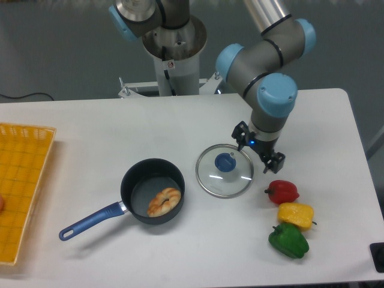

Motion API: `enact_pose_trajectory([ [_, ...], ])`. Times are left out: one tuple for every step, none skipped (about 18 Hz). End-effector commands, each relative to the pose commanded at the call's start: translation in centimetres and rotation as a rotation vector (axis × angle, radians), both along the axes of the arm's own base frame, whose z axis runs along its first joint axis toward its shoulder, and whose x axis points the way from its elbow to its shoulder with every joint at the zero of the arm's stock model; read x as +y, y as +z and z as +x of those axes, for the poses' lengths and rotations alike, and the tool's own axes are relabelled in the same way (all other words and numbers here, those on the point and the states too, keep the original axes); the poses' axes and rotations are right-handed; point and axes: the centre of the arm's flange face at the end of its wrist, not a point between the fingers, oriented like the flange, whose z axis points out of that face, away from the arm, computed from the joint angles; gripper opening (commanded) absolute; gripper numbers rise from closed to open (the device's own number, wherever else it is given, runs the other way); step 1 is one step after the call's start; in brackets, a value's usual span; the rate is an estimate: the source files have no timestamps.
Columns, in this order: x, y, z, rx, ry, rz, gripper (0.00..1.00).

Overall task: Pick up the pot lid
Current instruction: 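Lower the open gripper over the blue knob of the glass lid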

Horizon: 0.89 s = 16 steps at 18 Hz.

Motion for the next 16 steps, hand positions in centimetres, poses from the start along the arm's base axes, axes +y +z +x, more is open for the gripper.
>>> enact_pose_trajectory([
  [-0.2, 0.0, 0.3, 0.007, 0.0, 0.004, 1.0],
  [-0.5, -0.2, 0.7, 0.01, 0.003, 0.007, 1.0],
  [-0.7, -0.4, 1.1, 0.023, 0.003, 0.012, 0.99],
  [-1.1, -0.5, 1.4, 0.038, 0.007, 0.02, 0.99],
  [-1.2, -0.6, 1.7, 0.051, 0.009, 0.027, 0.99],
  [-1.1, -0.7, 2.0, 0.058, 0.02, 0.03, 0.99],
  [-1.1, -0.6, 2.1, 0.061, 0.038, 0.032, 1.0],
  [-1.0, -0.5, 2.2, 0.064, 0.053, 0.034, 1.0],
  [-0.5, -0.6, 2.6, 0.064, 0.06, 0.032, 1.0],
  [-0.3, -0.6, 2.8, 0.063, 0.076, 0.032, 1.0],
  [-0.1, -0.6, 2.8, 0.069, 0.102, 0.036, 1.0],
  [0.3, -0.8, 3.1, 0.081, 0.115, 0.044, 1.0],
  [0.3, -0.9, 3.1, 0.09, 0.115, 0.05, 1.0],
  [0.3, -1.3, 3.3, 0.089, 0.116, 0.049, 1.0],
  [0.2, -1.5, 3.4, 0.087, 0.116, 0.049, 1.0],
  [0.0, -1.7, 3.5, 0.089, 0.12, 0.049, 1.0],
])
